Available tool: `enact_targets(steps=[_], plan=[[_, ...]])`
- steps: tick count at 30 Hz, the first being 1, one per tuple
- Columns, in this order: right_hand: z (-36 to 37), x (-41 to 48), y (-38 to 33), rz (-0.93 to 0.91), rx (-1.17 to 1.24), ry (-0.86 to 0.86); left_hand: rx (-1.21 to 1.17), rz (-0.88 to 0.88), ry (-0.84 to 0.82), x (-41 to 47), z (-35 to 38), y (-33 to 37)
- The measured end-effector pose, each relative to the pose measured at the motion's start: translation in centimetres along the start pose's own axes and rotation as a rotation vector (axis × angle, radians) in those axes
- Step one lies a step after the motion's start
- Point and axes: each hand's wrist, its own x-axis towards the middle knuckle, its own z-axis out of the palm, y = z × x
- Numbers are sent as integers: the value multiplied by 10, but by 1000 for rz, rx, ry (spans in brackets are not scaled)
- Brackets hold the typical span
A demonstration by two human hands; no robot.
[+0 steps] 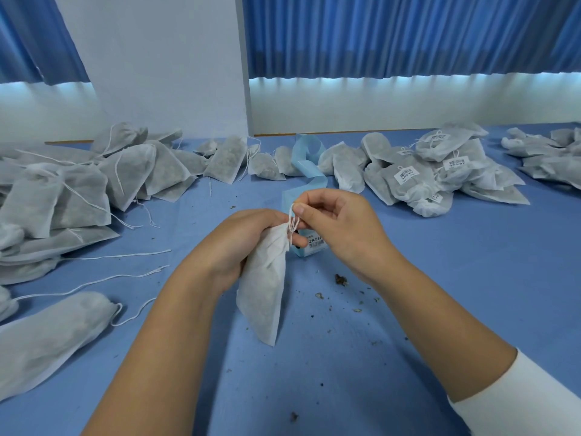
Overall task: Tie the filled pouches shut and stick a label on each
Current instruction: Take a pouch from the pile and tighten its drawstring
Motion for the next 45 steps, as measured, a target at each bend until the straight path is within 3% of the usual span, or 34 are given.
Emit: enact_targets(steps=[8,19,28,32,35,37,39,41,45], plan=[[1,0,-2,-10,-7,3,19,10,61,3,0,-2],[0,4,4,98,34,82,193,198,320,12,13,-9],[-2,7,8,72,-30,211,485,383,402,15,41,-18],[1,5,9,-23,-231,299,611,428,417,14,49,-18],[2,4,11,3,-289,358,767,466,432,12,56,-18],[1,6,11,90,-210,363,874,481,447,11,58,-19],[-2,9,10,212,17,310,921,473,468,11,56,-18],[-6,12,8,291,289,240,864,454,478,11,52,-17],[-13,14,4,301,548,157,667,415,477,12,43,-18]])
